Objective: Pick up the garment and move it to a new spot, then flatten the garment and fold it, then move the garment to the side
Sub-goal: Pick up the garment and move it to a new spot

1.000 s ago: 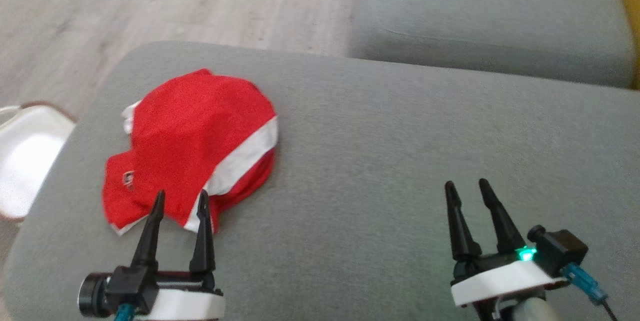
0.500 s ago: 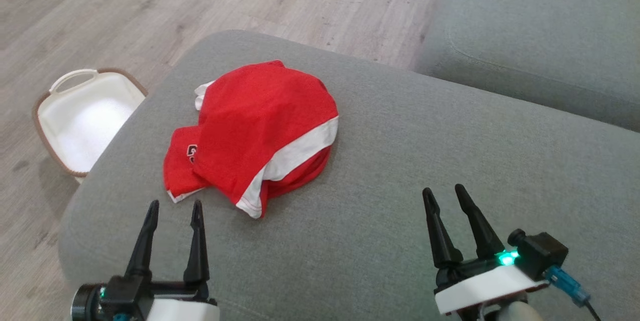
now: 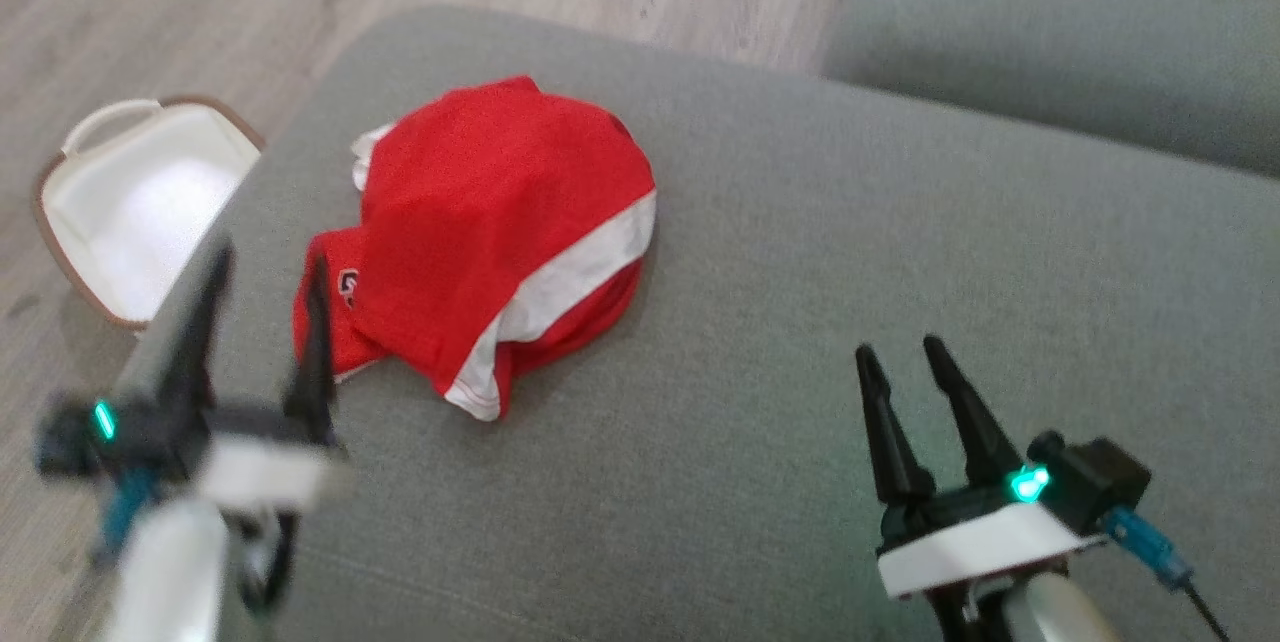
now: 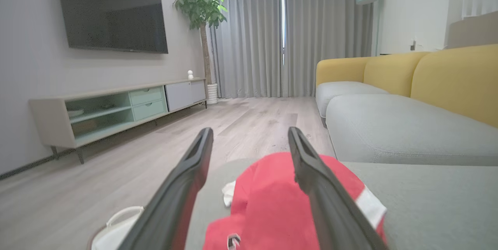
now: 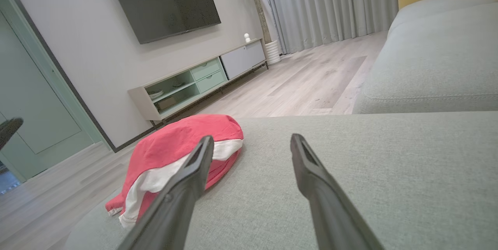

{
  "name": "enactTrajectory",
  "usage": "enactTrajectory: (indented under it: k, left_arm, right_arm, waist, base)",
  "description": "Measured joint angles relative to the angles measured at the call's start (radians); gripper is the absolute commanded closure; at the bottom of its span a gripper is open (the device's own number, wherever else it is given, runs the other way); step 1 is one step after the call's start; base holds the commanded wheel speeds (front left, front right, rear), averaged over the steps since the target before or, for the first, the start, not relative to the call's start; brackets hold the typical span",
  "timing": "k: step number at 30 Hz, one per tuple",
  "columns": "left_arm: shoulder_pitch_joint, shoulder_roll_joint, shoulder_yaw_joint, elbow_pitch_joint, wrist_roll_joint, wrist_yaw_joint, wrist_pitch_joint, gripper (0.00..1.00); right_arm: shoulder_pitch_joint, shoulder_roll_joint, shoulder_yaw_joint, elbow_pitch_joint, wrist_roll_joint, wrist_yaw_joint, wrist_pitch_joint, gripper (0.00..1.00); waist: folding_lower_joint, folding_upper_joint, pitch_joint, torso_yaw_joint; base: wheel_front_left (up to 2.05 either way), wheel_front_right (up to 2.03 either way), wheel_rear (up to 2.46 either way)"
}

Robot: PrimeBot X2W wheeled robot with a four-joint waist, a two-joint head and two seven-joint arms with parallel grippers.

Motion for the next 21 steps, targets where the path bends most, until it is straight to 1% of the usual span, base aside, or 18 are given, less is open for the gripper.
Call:
enactTrajectory:
  k: [2,5,7,11,14,15,16,17,18,21]
  left_arm:
    - [-0.116,0.041,-0.002,0.021,-0.016,-0.009,0.037,0.00]
    - [-0.283,0.091,-0.019,0.081,-0.075,-0.018,0.120,0.00]
    - [-0.380,0.132,-0.059,0.137,-0.109,-0.018,0.183,0.00]
    - [-0.556,0.220,-0.196,0.266,-0.228,-0.026,0.323,0.00]
    - [-0.653,0.268,-0.288,0.353,-0.334,-0.026,0.418,0.00]
    - [-0.677,0.281,-0.322,0.374,-0.361,-0.026,0.447,0.00]
    - [-0.677,0.281,-0.322,0.374,-0.361,-0.026,0.447,0.00]
    - [-0.718,0.299,-0.384,0.415,-0.415,-0.026,0.495,0.00]
    - [-0.718,0.299,-0.384,0.415,-0.415,-0.026,0.495,0.00]
    - [-0.761,0.327,-0.493,0.460,-0.448,-0.026,0.545,0.00]
  right_arm:
    - [-0.025,0.000,-0.009,-0.005,-0.019,0.000,0.000,0.00]
    - [-0.064,-0.001,-0.016,-0.012,-0.047,0.000,0.000,0.00]
    - [-0.082,-0.002,-0.020,-0.017,-0.065,0.000,0.000,0.00]
    - [-0.114,-0.003,-0.029,-0.040,-0.089,0.000,0.000,0.00]
    - [-0.147,-0.004,-0.035,-0.070,-0.102,0.000,0.000,0.00]
    - [-0.157,-0.004,-0.038,-0.079,-0.106,0.000,0.000,0.00]
    - [-0.157,-0.004,-0.038,-0.079,-0.106,0.000,0.000,0.00]
    - [-0.173,-0.004,-0.045,-0.095,-0.113,0.000,-0.002,0.00]
    - [-0.173,-0.004,-0.045,-0.095,-0.113,0.000,-0.002,0.00]
    - [-0.184,-0.005,-0.057,-0.107,-0.110,0.000,-0.002,0.00]
  waist:
    - [0.0003,0.0000,0.030,-0.011]
    - [0.0002,0.0000,0.076,-0.032]
    - [0.0003,0.0000,0.108,-0.047]
    - [0.0003,0.0000,0.177,-0.081]
    - [0.0004,0.0000,0.227,-0.109]
    - [0.0004,0.0000,0.243,-0.118]
    - [0.0004,0.0000,0.243,-0.118]
    - [0.0003,0.0000,0.274,-0.137]
    - [0.0003,0.0000,0.274,-0.137]
    - [0.0003,-0.0001,0.316,-0.163]
  base:
    - [0.00,0.00,0.00]
    - [0.00,0.00,0.00]
    - [0.00,0.00,0.00]
    - [0.00,0.00,0.00]
    - [0.00,0.00,0.00]
    - [0.00,0.00,0.00]
    - [0.00,0.00,0.00]
    - [0.00,0.00,0.00]
    - [0.00,0.00,0.00]
    - [0.00,0.00,0.00]
